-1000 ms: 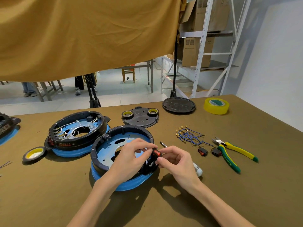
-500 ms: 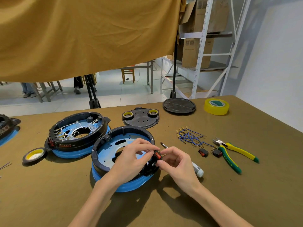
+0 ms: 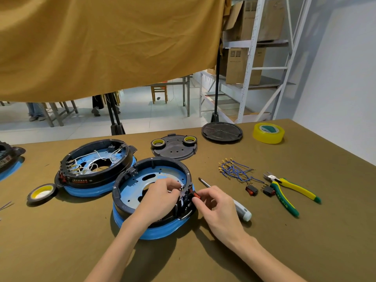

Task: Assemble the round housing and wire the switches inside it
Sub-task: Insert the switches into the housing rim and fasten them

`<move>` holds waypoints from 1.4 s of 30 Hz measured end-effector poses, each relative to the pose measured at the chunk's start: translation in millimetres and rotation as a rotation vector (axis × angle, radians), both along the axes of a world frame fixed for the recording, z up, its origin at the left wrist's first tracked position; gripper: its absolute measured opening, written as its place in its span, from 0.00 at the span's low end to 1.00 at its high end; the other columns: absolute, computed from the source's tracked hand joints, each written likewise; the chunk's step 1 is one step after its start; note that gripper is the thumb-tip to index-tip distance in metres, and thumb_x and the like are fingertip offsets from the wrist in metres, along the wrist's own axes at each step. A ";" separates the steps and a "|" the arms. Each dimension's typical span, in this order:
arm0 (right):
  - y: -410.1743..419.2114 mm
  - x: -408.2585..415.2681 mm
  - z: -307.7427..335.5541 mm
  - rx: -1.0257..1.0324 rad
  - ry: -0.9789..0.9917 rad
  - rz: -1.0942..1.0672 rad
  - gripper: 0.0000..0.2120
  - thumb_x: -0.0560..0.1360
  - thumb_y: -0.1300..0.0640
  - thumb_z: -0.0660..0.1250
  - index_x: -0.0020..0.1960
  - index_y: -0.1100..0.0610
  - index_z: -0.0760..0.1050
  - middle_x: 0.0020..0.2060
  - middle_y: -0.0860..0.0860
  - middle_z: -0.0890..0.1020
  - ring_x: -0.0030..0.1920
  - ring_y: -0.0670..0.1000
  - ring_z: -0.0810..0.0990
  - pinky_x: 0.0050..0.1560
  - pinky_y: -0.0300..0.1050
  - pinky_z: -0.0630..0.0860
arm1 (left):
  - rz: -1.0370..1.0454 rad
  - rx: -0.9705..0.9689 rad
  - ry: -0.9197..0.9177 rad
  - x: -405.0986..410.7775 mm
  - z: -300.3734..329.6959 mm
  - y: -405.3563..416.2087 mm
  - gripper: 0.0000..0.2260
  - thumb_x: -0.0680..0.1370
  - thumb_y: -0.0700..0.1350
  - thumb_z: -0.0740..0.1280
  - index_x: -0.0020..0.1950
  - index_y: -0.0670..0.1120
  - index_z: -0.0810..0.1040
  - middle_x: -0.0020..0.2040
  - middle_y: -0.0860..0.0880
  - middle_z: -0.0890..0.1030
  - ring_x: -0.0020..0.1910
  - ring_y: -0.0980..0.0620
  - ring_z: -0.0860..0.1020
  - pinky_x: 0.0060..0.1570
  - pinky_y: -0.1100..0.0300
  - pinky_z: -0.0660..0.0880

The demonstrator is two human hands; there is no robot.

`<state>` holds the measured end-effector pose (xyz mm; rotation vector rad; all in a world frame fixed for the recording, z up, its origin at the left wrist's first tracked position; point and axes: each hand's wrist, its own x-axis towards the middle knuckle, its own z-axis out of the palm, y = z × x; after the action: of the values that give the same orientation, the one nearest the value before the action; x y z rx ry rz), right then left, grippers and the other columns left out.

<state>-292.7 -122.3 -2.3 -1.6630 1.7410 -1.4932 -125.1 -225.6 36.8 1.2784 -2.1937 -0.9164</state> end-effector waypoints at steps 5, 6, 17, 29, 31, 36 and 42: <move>-4.9 8.0 -2.1 -0.019 -0.041 0.034 0.04 0.77 0.54 0.74 0.52 0.50 0.84 0.41 0.43 0.84 0.44 0.48 0.82 0.44 0.44 0.81 | 0.005 0.027 -0.011 -0.5 -2.9 -2.5 0.14 0.83 0.44 0.63 0.67 0.51 0.80 0.61 0.54 0.83 0.59 0.59 0.79 0.58 0.64 0.74; -5.5 8.4 -2.3 -0.029 -0.028 0.026 0.04 0.77 0.54 0.75 0.52 0.50 0.84 0.41 0.43 0.84 0.44 0.48 0.82 0.44 0.44 0.80 | 0.004 0.044 -0.006 -0.2 -3.6 -3.0 0.14 0.83 0.45 0.63 0.67 0.51 0.80 0.59 0.54 0.84 0.58 0.59 0.80 0.61 0.62 0.76; -8.2 10.5 -10.4 -0.089 0.009 0.010 0.12 0.77 0.60 0.73 0.54 0.45 0.83 0.44 0.39 0.84 0.45 0.45 0.83 0.44 0.34 0.78 | 0.006 0.019 -0.092 -3.1 -0.1 0.7 0.30 0.64 0.76 0.64 0.60 0.61 0.72 0.48 0.61 0.81 0.46 0.65 0.80 0.39 0.69 0.72; -9.5 9.0 -10.9 -0.041 0.161 0.044 0.09 0.79 0.55 0.71 0.59 0.49 0.81 0.47 0.39 0.80 0.48 0.43 0.80 0.46 0.31 0.75 | -0.008 0.022 -0.136 -9.9 4.2 0.5 0.22 0.79 0.59 0.68 0.70 0.51 0.74 0.44 0.58 0.81 0.44 0.64 0.79 0.37 0.70 0.70; -10.6 9.5 -10.2 -0.028 0.178 0.041 0.09 0.79 0.55 0.71 0.59 0.49 0.81 0.47 0.40 0.80 0.48 0.43 0.79 0.46 0.32 0.75 | 0.003 0.042 -0.125 -10.7 3.2 -0.4 0.22 0.79 0.59 0.68 0.70 0.51 0.71 0.42 0.55 0.83 0.44 0.62 0.81 0.39 0.67 0.73; -11.2 13.0 -10.4 -0.007 0.204 0.015 0.08 0.81 0.53 0.69 0.60 0.49 0.79 0.49 0.41 0.80 0.49 0.43 0.78 0.49 0.37 0.78 | -0.022 0.076 -0.131 -9.0 5.6 0.8 0.19 0.81 0.59 0.66 0.64 0.52 0.63 0.46 0.51 0.82 0.45 0.56 0.83 0.44 0.58 0.80; -12.9 13.9 -6.7 0.024 0.287 0.009 0.08 0.81 0.53 0.68 0.60 0.49 0.79 0.52 0.43 0.80 0.50 0.38 0.76 0.51 0.30 0.75 | -0.043 0.084 -0.156 -8.6 8.7 2.4 0.18 0.82 0.58 0.64 0.62 0.51 0.59 0.46 0.51 0.79 0.44 0.58 0.80 0.41 0.62 0.75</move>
<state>-278.8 -135.2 -9.1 -1.9489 1.8798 -1.2744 -133.7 -223.2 45.5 1.3888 -2.3327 -0.9635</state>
